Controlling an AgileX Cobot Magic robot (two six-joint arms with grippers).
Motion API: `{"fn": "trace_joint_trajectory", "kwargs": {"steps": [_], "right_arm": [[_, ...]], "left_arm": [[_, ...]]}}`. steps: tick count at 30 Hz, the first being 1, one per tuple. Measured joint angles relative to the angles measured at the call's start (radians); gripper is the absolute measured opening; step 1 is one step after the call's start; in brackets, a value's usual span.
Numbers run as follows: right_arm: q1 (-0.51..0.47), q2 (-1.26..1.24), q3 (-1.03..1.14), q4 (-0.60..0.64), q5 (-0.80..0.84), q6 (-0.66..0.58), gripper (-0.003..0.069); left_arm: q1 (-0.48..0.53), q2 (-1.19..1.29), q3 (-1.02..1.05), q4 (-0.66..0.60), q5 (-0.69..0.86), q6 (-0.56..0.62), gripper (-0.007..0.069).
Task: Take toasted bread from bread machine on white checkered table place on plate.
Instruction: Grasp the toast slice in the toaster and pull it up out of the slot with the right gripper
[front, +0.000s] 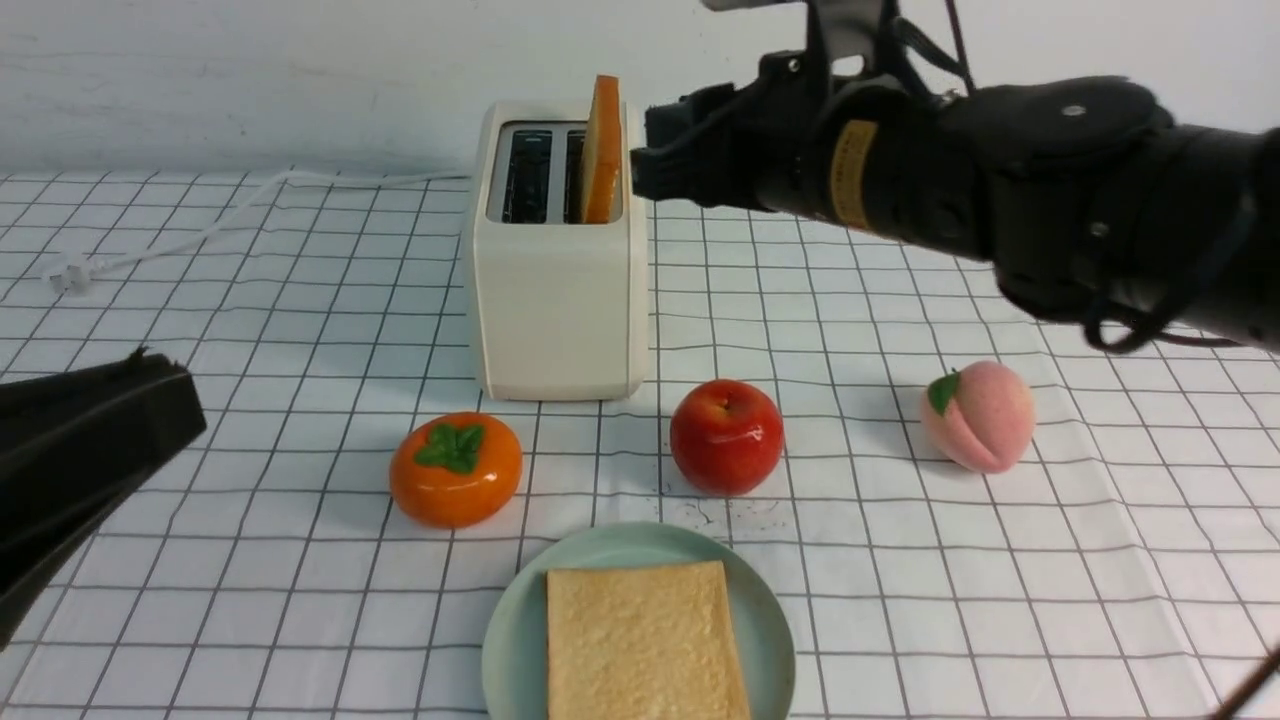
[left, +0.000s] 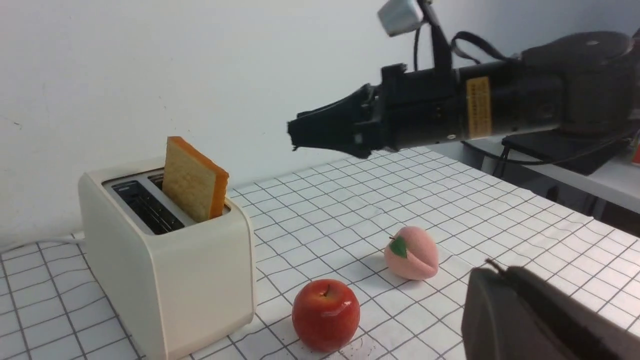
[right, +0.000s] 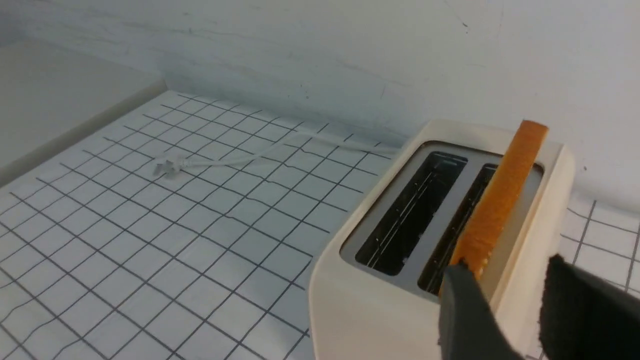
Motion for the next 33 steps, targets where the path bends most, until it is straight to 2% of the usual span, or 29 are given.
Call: {"fn": "trace_joint_trajectory", "kwargs": {"steps": [1, 4, 5, 6, 7, 9, 13, 16, 20, 22, 25, 28, 30, 33], "right_arm": [[0.0, 0.007, -0.013, 0.0, 0.0, 0.0, 0.028], [0.0, 0.115, -0.119, 0.0, 0.005, 0.0, 0.0429], [0.0, 0.141, -0.146, 0.0, 0.009, 0.001, 0.0465], [0.0, 0.146, -0.146, 0.0, 0.009, 0.002, 0.0471], [0.0, 0.185, -0.192, 0.0, 0.01, 0.018, 0.0516], [0.0, 0.212, -0.221, 0.0, 0.01, 0.025, 0.054], [0.0, 0.303, -0.312, 0.0, 0.042, 0.038, 0.0559], [0.0, 0.336, -0.337, 0.0, 0.067, 0.038, 0.054], [-0.001, 0.384, -0.361, 0.0, 0.105, 0.038, 0.0435], [-0.001, 0.394, -0.362, 0.0, 0.119, 0.038, 0.0386], [-0.001, 0.405, -0.365, 0.0, 0.138, 0.038, 0.0258], [0.001, 0.405, -0.365, 0.003, 0.138, 0.04, 0.0169], [0.002, 0.405, -0.365, 0.003, 0.138, 0.041, 0.0129], [0.002, 0.405, -0.365, 0.003, 0.14, 0.041, 0.0122]], "left_arm": [[0.0, 0.0, 0.0, 0.0, -0.001, 0.0, -0.0013], [0.0, 0.0, 0.001, 0.006, -0.017, -0.001, -0.0008], [0.0, 0.0, 0.001, 0.007, -0.02, -0.001, -0.0001], [0.0, 0.0, 0.001, 0.007, -0.02, -0.001, 0.0004], [0.0, 0.0, 0.002, 0.007, -0.022, -0.001, 0.0031], [0.0, 0.0, 0.002, 0.007, -0.026, -0.001, 0.0056], [0.0, 0.0, 0.003, 0.008, -0.055, -0.001, 0.0214], [0.0, 0.0, 0.003, 0.008, -0.06, -0.001, 0.0274], [0.0, 0.0, 0.003, 0.008, -0.065, -0.001, 0.0327], [0.0, 0.0, 0.003, 0.008, -0.065, -0.001, 0.0326], [0.0, 0.0, 0.003, 0.008, -0.065, -0.003, 0.0314], [0.0, 0.0, 0.003, 0.008, -0.065, -0.003, 0.0293], [0.0, 0.0, 0.003, 0.008, -0.066, -0.003, 0.0274], [0.0, 0.0, 0.003, 0.008, -0.066, -0.003, 0.0253]]}}
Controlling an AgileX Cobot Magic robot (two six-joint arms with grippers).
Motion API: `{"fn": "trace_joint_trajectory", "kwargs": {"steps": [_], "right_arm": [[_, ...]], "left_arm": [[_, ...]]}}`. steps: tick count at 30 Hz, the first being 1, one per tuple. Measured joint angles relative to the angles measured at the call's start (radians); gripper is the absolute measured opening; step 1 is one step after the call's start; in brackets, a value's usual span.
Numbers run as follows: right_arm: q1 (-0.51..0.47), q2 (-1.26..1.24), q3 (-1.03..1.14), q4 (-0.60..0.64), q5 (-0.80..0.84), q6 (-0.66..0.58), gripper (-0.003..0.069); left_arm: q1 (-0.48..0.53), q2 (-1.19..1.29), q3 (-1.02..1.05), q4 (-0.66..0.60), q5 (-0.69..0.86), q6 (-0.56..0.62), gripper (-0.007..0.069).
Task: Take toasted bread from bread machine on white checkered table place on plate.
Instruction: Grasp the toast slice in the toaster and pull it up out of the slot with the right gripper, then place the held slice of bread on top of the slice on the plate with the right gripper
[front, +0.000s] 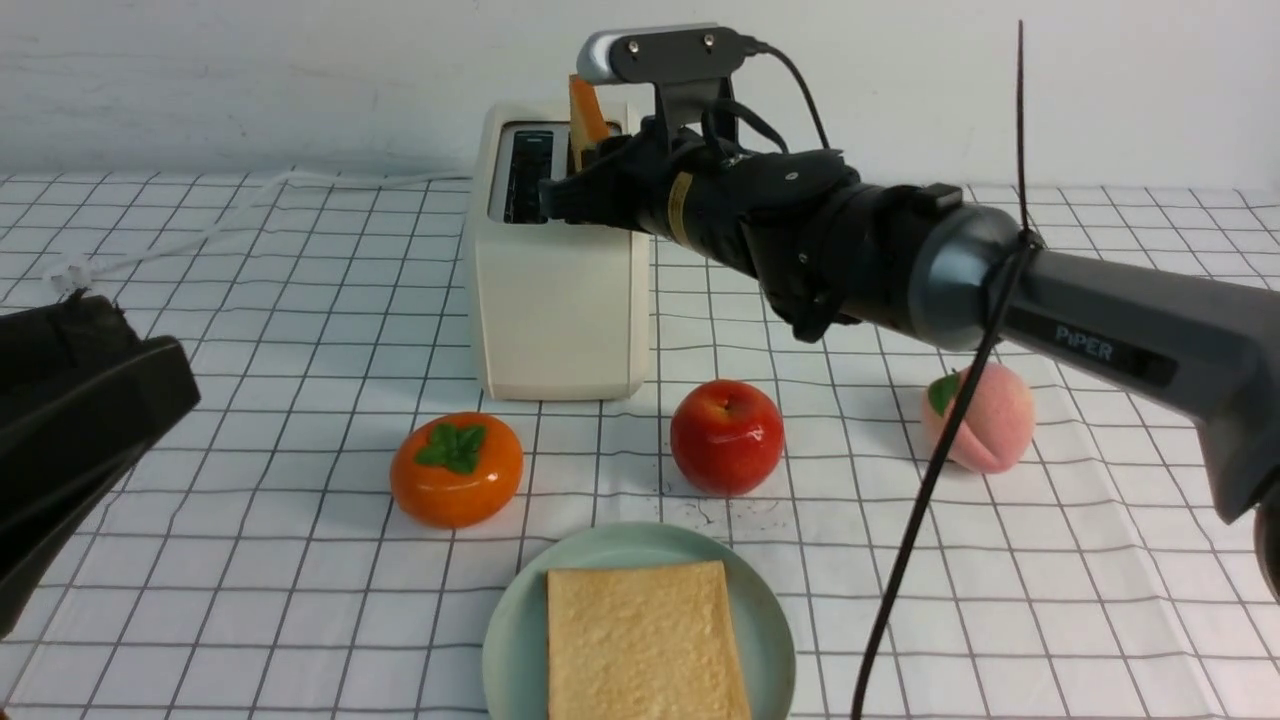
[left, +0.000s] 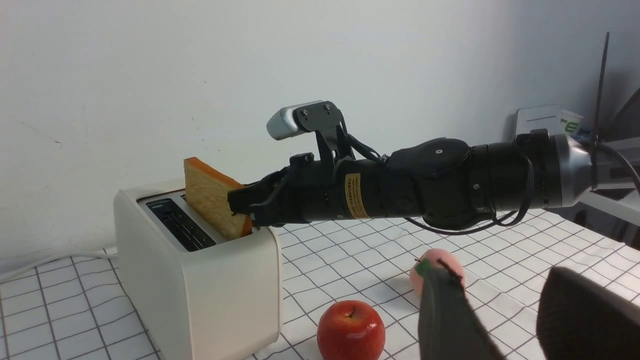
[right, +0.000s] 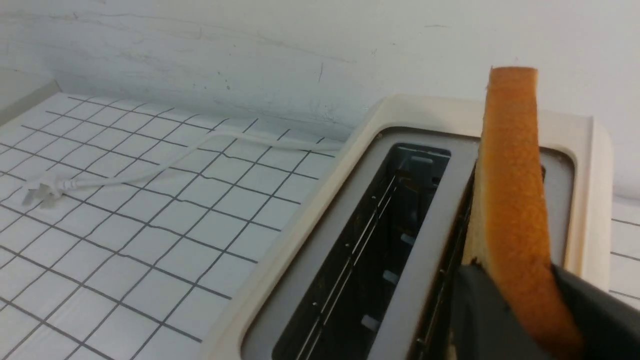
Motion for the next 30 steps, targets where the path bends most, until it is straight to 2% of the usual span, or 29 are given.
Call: {"fn": "trace_joint_trajectory", "kwargs": {"steps": [10, 14, 17, 19, 21, 27, 30], "right_arm": [[0.0, -0.054, 0.0, 0.003, -0.014, 0.0, 0.0122], [-0.008, -0.161, 0.0, 0.001, -0.108, -0.002, 0.0122], [-0.038, -0.298, 0.0, -0.004, -0.32, 0.032, 0.0122], [-0.051, -0.332, 0.007, -0.003, -0.386, 0.059, 0.0122], [-0.105, -0.419, 0.044, -0.003, -0.569, 0.145, 0.0122], [-0.229, -0.532, 0.17, -0.003, -0.869, 0.295, 0.0122], [-0.262, -0.591, 0.288, -0.003, -0.983, 0.326, 0.0122]], "left_arm": [[0.0, 0.0, 0.0, 0.0, -0.007, -0.001, 0.0237], [0.0, 0.0, 0.0, 0.0, -0.022, -0.001, 0.0237], [0.0, 0.0, 0.0, 0.0, -0.027, -0.001, 0.0232], [0.0, 0.0, 0.0, 0.0, -0.028, -0.001, 0.0227], [0.0, 0.0, 0.0, 0.0, -0.028, -0.001, 0.0204], [0.0, 0.0, 0.0, 0.0, -0.014, -0.001, 0.0129], [0.0, 0.0, 0.0, 0.0, 0.025, -0.001, 0.0084]]}}
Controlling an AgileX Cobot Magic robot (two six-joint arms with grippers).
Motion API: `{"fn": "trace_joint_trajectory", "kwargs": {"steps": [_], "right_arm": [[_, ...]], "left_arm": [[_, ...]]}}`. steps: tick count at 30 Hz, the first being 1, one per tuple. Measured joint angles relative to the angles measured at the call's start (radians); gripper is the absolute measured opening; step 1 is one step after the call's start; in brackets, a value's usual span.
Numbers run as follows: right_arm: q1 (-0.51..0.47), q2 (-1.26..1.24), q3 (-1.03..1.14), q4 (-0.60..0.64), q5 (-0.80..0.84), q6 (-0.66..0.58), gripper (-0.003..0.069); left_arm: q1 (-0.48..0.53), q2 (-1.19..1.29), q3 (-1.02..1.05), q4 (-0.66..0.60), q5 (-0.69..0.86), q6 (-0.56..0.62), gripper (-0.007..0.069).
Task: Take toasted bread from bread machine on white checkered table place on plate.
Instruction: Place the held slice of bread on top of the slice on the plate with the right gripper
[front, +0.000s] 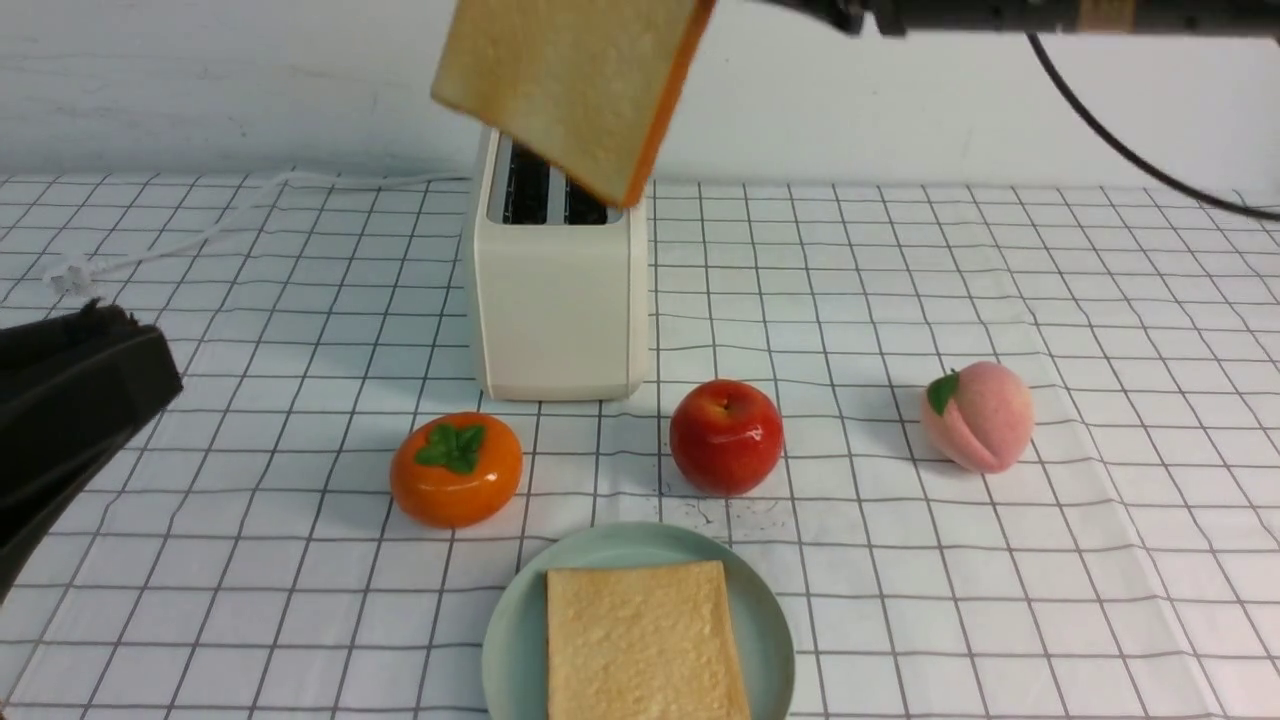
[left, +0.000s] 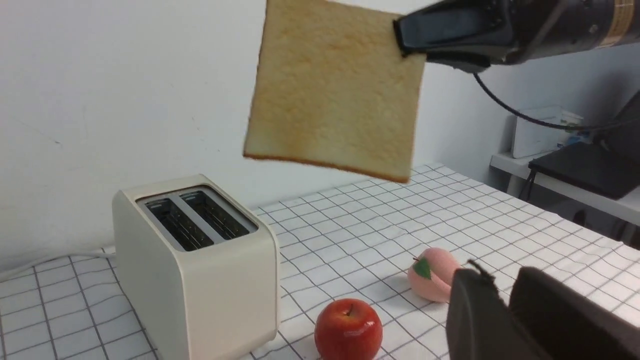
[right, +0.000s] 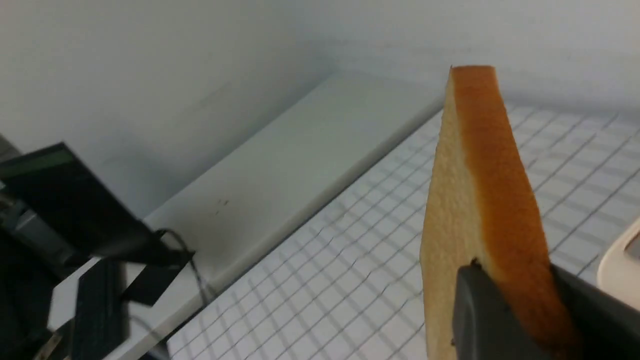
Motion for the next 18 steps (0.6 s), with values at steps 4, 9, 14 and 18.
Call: {"fn": "trace_joint_trajectory", "kwargs": {"steps": [4, 9, 14, 18], "right_arm": [[-0.005, -0.064, 0.158, 0.0, -0.03, 0.001, 0.0122], [-0.005, -0.146, 0.466, 0.0, 0.03, -0.008, 0.0122], [0.051, -0.147, 0.639, 0.0, 0.178, -0.042, 0.0122], [0.149, -0.104, 0.682, 0.0, 0.266, -0.062, 0.0122]], "left_arm": [[0.0, 0.0, 0.0, 0.0, 0.046, 0.0, 0.0055], [0.0, 0.0, 0.0, 0.001, 0.099, 0.0, 0.0043], [0.0, 0.0, 0.001, 0.004, 0.105, 0.0, 0.0043], [0.0, 0.0, 0.001, 0.004, 0.105, 0.0, 0.0043]]}}
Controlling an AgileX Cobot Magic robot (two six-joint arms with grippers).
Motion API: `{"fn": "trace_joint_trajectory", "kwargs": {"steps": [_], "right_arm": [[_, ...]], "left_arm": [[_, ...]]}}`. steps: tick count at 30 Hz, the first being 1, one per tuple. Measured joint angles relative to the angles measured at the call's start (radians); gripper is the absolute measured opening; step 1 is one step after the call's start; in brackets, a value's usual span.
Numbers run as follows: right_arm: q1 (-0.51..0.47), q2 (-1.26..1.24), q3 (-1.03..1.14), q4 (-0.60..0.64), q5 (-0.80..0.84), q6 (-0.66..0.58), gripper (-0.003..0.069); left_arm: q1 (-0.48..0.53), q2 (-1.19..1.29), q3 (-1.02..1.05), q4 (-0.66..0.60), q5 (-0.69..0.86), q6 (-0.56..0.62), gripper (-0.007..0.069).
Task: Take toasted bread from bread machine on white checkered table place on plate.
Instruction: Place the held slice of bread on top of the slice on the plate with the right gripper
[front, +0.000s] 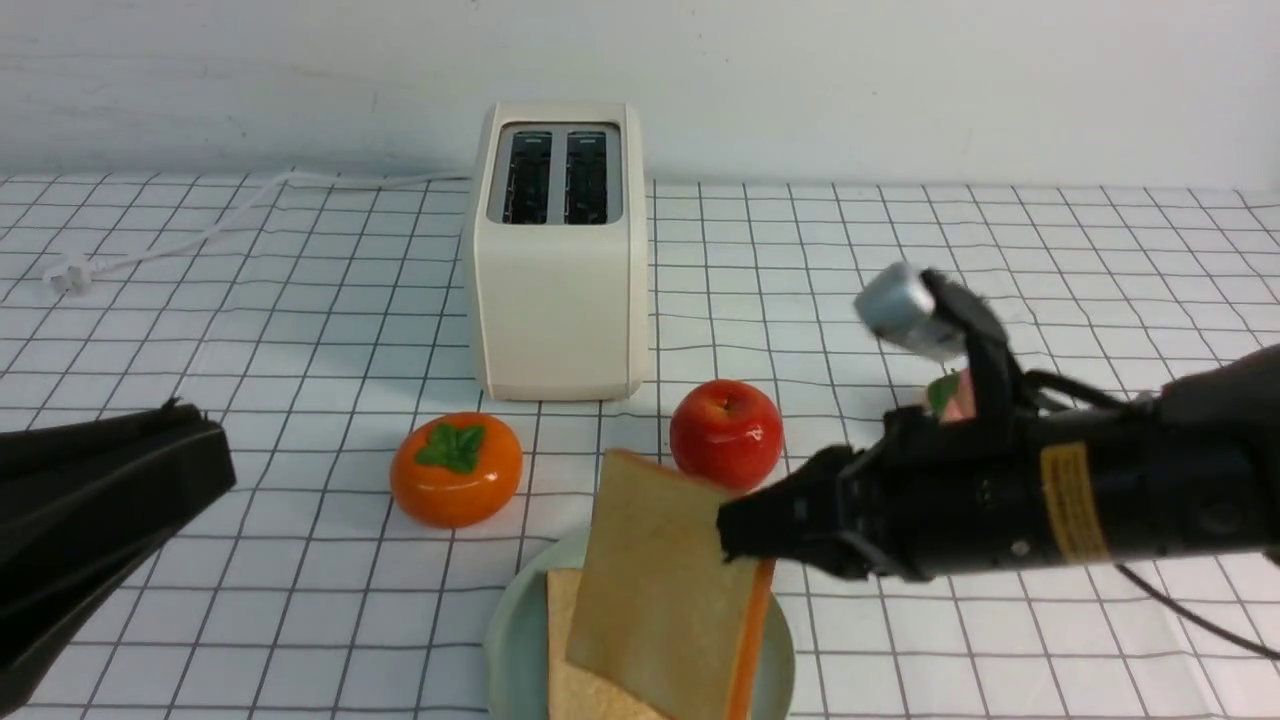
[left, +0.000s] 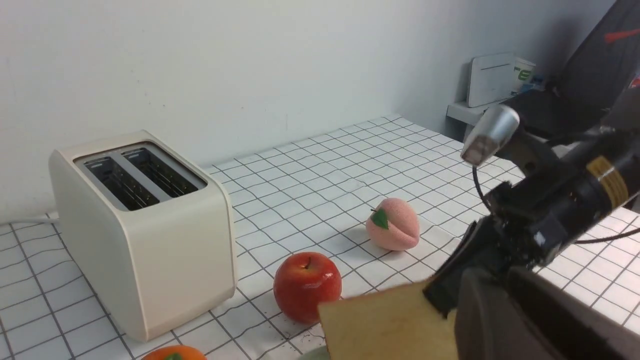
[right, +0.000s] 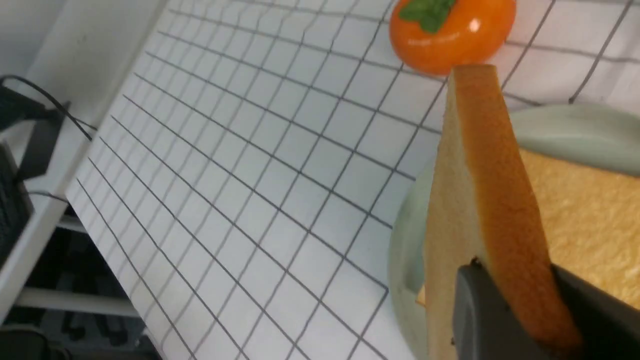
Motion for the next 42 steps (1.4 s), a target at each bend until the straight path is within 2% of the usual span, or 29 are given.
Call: {"fn": "trace_joint_trajectory", "kwargs": {"steps": [4, 20, 22, 25, 26, 27, 28, 29, 31, 35, 42], "right_arm": [[0.053, 0.067, 0.002, 0.0, 0.032, -0.003, 0.0122], [0.06, 0.142, 0.002, 0.0, 0.153, -0.005, 0.0131], [0.06, 0.142, 0.002, 0.0, 0.154, -0.004, 0.016], [0.06, 0.142, 0.002, 0.0, 0.146, -0.002, 0.0312], [0.06, 0.142, 0.002, 0.0, 0.144, -0.002, 0.0321], [0.06, 0.142, 0.001, 0.0, 0.125, -0.002, 0.0381], [0.06, 0.142, 0.001, 0.0, 0.119, -0.002, 0.0396], [0.06, 0.14, -0.005, 0.0, 0.1, -0.002, 0.0449], [0.06, 0.129, -0.01, 0.0, 0.098, -0.002, 0.0474], [0.06, 0.089, -0.013, 0.0, 0.135, -0.003, 0.0472], [0.06, 0.001, -0.013, 0.0, 0.219, -0.095, 0.0391]], "left_arm": [[0.0, 0.0, 0.005, 0.001, 0.0, 0.0, 0.0043], [0.0, 0.0, 0.045, 0.002, -0.005, 0.0, 0.0043], [0.0, 0.0, 0.045, 0.002, -0.009, 0.0, 0.0043], [0.0, 0.0, 0.045, 0.002, -0.016, 0.0, 0.0043], [0.0, 0.0, 0.045, 0.002, -0.016, 0.0, 0.0043], [0.0, 0.0, 0.045, 0.002, -0.017, 0.0, 0.0043], [0.0, 0.0, 0.045, 0.002, -0.017, 0.0, 0.0043], [0.0, 0.0, 0.045, 0.002, -0.017, 0.0, 0.0043], [0.0, 0.0, 0.045, 0.002, -0.017, 0.0, 0.0043], [0.0, 0.0, 0.045, 0.002, -0.02, 0.0, 0.0046], [0.0, 0.0, 0.045, 0.002, -0.021, 0.0, 0.0052]]}}
